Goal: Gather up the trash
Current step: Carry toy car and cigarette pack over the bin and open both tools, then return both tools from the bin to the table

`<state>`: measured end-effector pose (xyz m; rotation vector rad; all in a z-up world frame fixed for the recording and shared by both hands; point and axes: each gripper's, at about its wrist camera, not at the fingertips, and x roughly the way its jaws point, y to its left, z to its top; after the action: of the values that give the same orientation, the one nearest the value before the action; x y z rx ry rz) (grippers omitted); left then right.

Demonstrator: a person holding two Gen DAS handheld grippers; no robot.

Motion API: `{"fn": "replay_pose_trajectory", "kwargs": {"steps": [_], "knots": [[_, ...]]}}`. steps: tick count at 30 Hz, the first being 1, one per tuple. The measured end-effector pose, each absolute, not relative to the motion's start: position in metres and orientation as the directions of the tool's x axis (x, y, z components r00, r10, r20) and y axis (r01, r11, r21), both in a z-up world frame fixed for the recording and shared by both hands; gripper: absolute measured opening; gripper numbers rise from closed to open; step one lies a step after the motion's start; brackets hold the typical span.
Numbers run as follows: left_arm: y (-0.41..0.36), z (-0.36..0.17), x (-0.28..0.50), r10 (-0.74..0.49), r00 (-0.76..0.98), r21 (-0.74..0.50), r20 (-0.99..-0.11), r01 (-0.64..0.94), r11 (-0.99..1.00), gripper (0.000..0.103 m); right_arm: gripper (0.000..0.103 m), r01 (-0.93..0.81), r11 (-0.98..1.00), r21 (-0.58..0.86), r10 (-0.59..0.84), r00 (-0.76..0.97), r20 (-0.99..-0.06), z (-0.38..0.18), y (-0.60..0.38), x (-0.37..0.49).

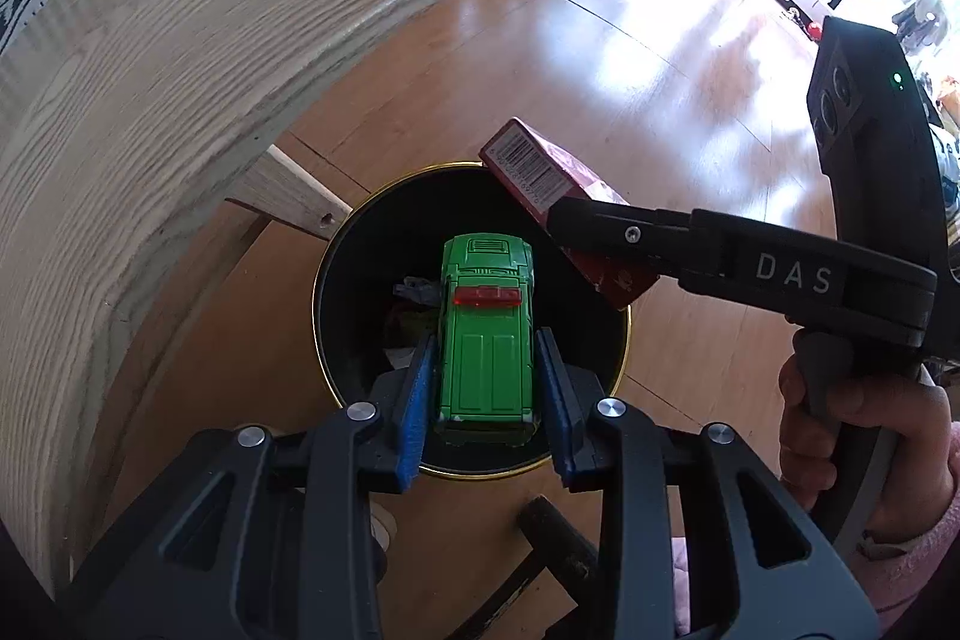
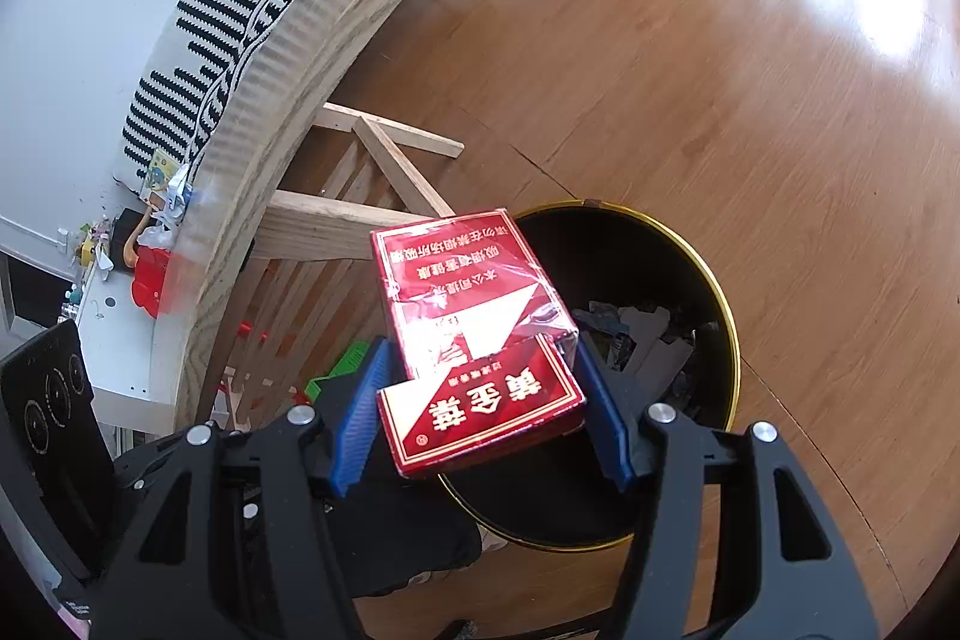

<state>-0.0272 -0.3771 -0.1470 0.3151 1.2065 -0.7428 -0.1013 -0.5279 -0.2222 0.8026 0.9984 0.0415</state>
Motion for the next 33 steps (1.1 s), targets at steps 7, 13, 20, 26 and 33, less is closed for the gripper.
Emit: {"fn": "replay_pose_trajectory", "kwargs": {"steps": [7, 13, 20, 26, 33], "knots": [[-0.378, -0.148, -0.031, -0.343, 0.161, -0.149, -0.925, 0.678, 0.720, 0.032, 0.060, 0.329, 0.699, 0.635, 0.382, 0.578, -0.721, -0.223, -0.533, -0.105], [-0.381, -0.152, -0.041, -0.345, 0.155, -0.146, -0.926, 0.696, 0.703, 0.097, 0.097, 0.391, 0.726, 0.566, 0.252, 0.614, -0.748, -0.204, -0.546, -0.111], [-0.345, -0.081, -0.030, -0.494, 0.345, -0.178, -0.798, 0.649, 0.740, 0.097, 0.097, 0.439, 0.890, 0.120, -0.212, 0.633, -0.745, -0.146, -0.530, -0.118], [-0.241, -0.021, 0.019, -0.421, 0.505, -0.156, -0.753, 0.485, 0.861, 0.097, 0.097, 0.328, 0.945, 0.007, -0.225, 0.665, -0.712, -0.126, -0.489, -0.083], [-0.091, -0.017, 0.067, -0.196, 0.557, -0.078, -0.807, 0.229, 0.970, 0.097, 0.097, 0.072, 0.997, 0.010, -0.046, 0.729, -0.683, -0.094, -0.416, -0.025]]}}
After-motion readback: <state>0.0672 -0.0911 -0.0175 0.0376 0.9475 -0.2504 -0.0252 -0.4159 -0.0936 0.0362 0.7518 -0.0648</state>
